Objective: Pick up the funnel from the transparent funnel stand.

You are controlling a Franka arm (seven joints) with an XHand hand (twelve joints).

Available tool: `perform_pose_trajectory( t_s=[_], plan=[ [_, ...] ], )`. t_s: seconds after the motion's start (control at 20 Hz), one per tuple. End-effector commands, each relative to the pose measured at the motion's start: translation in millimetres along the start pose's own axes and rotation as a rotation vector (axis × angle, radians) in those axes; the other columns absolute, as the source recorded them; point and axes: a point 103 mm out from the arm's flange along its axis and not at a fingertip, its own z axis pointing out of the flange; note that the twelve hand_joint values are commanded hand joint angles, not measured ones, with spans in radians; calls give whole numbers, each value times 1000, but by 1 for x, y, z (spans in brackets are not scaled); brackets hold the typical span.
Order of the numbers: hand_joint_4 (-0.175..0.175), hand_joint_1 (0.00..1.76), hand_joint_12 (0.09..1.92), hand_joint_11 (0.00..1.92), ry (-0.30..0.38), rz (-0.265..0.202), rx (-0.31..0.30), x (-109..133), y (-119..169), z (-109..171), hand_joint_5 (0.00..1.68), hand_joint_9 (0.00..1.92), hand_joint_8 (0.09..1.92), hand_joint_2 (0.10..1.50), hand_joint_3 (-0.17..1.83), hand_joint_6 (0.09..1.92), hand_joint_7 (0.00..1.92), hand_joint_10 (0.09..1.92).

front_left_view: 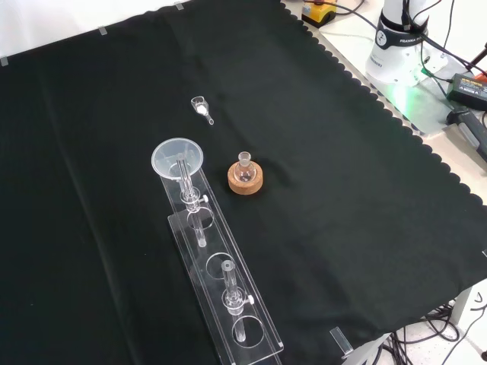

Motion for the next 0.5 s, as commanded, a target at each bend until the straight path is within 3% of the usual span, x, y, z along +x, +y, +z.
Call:
perform_pose_trajectory(
  t_s=[0.05,0.25,0.5],
  plan=[
    [-32,29,1228,0,-11,4,-9,0,0,0,0,0,87,917,70,87,0,87],
    [-9,7,1168,0,8,6,-12,-4,7,-1,0,0,87,937,79,87,0,87],
    [-6,0,1153,0,136,-59,-79,-16,25,10,0,0,87,931,76,87,0,87]
  ],
)
